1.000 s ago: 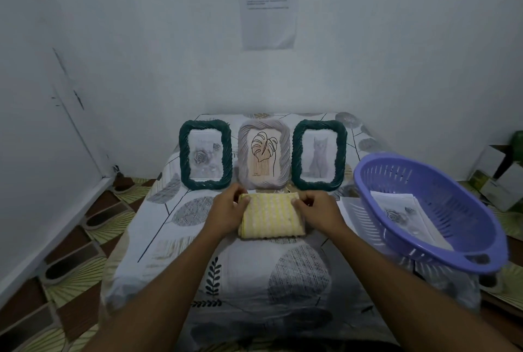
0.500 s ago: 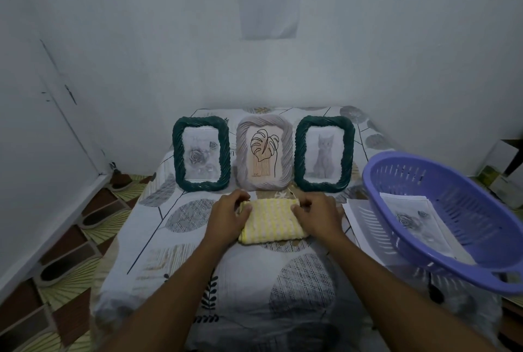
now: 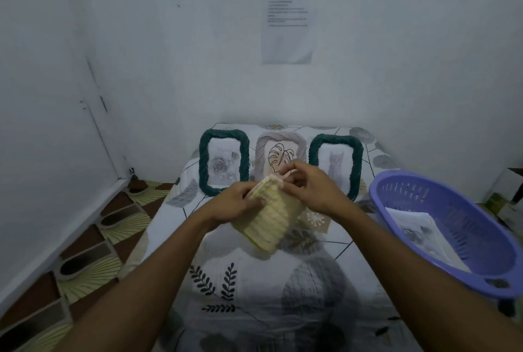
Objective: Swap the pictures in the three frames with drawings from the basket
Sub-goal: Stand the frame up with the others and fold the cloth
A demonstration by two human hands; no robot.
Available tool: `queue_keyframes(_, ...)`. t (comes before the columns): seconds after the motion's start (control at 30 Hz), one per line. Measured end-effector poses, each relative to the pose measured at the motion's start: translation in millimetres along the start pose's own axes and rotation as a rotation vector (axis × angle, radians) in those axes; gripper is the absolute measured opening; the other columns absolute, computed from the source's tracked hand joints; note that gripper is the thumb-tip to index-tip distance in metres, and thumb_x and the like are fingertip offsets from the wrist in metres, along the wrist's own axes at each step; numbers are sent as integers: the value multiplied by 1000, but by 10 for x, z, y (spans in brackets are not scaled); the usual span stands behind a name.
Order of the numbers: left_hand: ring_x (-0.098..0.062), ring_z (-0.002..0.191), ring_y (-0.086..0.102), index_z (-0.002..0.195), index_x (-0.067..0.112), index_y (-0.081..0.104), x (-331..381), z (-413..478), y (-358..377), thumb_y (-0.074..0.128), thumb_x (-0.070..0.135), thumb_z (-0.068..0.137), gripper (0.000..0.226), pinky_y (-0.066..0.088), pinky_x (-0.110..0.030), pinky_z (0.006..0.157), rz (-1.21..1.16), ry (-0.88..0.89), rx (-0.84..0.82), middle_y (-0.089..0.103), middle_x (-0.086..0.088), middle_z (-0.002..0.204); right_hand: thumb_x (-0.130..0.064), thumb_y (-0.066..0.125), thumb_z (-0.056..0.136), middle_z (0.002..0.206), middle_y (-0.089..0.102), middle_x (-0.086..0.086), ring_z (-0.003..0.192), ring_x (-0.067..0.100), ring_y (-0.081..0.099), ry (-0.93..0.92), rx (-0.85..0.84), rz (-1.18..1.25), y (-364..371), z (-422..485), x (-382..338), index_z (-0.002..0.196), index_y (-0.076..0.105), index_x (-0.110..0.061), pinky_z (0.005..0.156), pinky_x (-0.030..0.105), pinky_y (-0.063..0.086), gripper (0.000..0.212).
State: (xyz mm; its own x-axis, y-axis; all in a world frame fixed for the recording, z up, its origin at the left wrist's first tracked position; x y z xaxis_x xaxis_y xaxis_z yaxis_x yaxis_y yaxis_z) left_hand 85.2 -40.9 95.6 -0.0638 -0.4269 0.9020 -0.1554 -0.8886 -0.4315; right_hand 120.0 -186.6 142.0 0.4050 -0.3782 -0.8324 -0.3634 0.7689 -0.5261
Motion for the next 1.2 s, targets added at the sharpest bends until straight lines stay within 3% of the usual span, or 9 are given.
queue_keyframes(0.17, -25, 109, 64, 123, 15, 57, -598, -514, -270, 54, 19, 96, 28, 50, -44, 95, -436, -109, 190, 67, -6, 120, -19, 75, 83, 99, 69, 8, 81, 23, 70, 329, -60, 459, 739, -252, 373, 120, 54, -22, 69, 37, 58, 42)
queue_keyframes(0.3, -24, 107, 65, 123, 13, 57, -1006, -791, -541, 55, 20, 96, 28, 50, -47, 97, -370, -229, 323, 67, -7, 119, -7, 68, 87, 86, 69, 13, 74, 24, 68, 395, -50, 570, 1440, -264, 421, 117, 57, -11, 63, 36, 57, 33)
queue_keyframes(0.43, -25, 102, 64, 122, 10, 55, -1141, -916, -967, 61, 13, 92, 31, 52, -42, 91, -343, -274, 477, 64, -11, 117, -8, 69, 86, 96, 69, 16, 80, 28, 69, 424, 69, 608, 1728, 29, 410, 114, 58, -14, 67, 40, 60, 31)
queue_keyframes(0.53, -24, 103, 63, 125, 11, 56, -1188, -905, -1136, 63, 12, 89, 37, 52, -39, 90, -167, -268, 511, 64, -11, 119, -15, 74, 82, 97, 71, 12, 83, 27, 70, 417, 135, 495, 1821, 202, 451, 116, 58, -16, 75, 45, 60, 37)
queue_keyframes(0.63, -25, 106, 59, 130, 9, 54, -1252, -882, -1129, 64, 25, 86, 47, 48, -35, 91, 300, -280, 507, 63, -10, 120, -28, 69, 84, 105, 68, 3, 94, 23, 66, 253, 118, 18, 1852, 209, 385, 119, 58, -17, 85, 36, 54, 39)
queue_keyframes(0.73, -29, 122, 50, 139, 9, 44, -1366, -902, -1000, 53, 48, 82, 70, 40, -42, 103, 468, -251, 508, 55, -12, 134, -39, 54, 90, 123, 59, 2, 114, 23, 52, 41, 108, -374, 1974, 95, 371, 128, 53, -19, 93, 37, 39, 42)
queue_keyframes(0.9, -26, 125, 47, 141, 14, 45, -1483, -977, -928, 28, 64, 79, 81, 35, -40, 106, 528, -186, 603, 54, -10, 135, -40, 48, 95, 133, 56, 0, 119, 21, 44, -24, 165, -398, 1964, 67, 412, 131, 54, -20, 97, 38, 33, 42)
queue_keyframes(1.1, -26, 126, 46, 140, 11, 45, -1468, -965, -917, 36, 53, 85, 70, 33, -39, 107, 577, -186, 590, 52, -11, 137, -38, 51, 94, 132, 56, 0, 119, 21, 45, -7, 148, -356, 1946, 69, 409, 132, 55, -19, 97, 37, 34, 42)
queue_keyframes(1.2, -24, 130, 42, 141, 14, 42, -1349, -943, -893, 26, 55, 86, 70, 27, -46, 109, 796, -203, 552, 48, -6, 141, -28, 57, 91, 128, 59, 6, 114, 23, 54, 2, 123, -196, 1837, 40, 368, 129, 58, -14, 97, 36, 43, 40)
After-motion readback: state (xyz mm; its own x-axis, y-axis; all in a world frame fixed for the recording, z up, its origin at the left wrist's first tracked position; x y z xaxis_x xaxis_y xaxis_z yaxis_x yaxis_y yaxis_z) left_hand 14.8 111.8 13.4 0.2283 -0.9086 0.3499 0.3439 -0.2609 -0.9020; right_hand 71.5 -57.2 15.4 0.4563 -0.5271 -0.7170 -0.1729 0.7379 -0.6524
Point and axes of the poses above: each hand's wrist, its own z-axis towards the middle knuckle, its own y-axis out of the palm, x = y × z, the point moved 9 cm from there along z, towards the middle knuckle
